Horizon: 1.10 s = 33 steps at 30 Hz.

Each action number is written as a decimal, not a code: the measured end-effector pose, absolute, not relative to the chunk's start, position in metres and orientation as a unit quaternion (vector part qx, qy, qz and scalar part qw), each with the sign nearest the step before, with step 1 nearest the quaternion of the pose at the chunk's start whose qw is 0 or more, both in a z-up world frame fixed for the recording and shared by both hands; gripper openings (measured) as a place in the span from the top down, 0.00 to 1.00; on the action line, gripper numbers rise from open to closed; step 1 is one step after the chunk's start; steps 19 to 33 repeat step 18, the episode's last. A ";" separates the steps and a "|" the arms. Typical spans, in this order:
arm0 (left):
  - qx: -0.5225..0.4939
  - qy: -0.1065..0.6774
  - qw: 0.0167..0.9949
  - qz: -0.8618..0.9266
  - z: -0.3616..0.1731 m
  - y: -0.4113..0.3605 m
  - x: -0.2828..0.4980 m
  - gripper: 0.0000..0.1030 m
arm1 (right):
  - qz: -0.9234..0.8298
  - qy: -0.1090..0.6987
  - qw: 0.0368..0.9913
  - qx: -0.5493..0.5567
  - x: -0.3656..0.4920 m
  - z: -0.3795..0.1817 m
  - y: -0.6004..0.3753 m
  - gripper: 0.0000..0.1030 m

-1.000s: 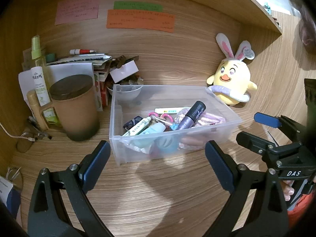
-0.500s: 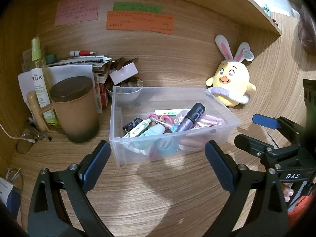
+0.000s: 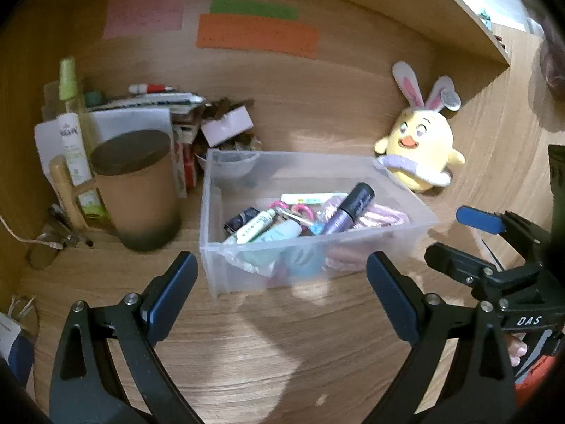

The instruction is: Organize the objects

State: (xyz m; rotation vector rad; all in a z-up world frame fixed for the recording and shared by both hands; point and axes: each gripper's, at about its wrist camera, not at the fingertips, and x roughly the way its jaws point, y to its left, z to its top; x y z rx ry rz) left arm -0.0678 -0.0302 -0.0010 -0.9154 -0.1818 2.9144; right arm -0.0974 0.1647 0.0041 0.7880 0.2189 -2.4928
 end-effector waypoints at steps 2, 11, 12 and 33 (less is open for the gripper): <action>-0.300 -0.060 0.038 0.951 -0.002 -0.030 -0.068 0.05 | -0.918 0.080 0.256 0.291 -0.098 0.004 0.165 0.10; -0.295 -0.049 0.046 0.953 -0.001 -0.026 -0.065 0.05 | -0.917 0.078 0.256 0.294 -0.099 0.002 0.165 0.10; -0.294 -0.049 0.046 0.954 0.000 -0.025 -0.064 0.05 | -0.918 0.078 0.256 0.294 -0.099 0.002 0.165 0.10; -0.287 -0.044 0.048 0.956 0.003 -0.024 -0.060 0.05 | -0.917 0.071 0.255 0.299 -0.102 0.001 0.168 0.10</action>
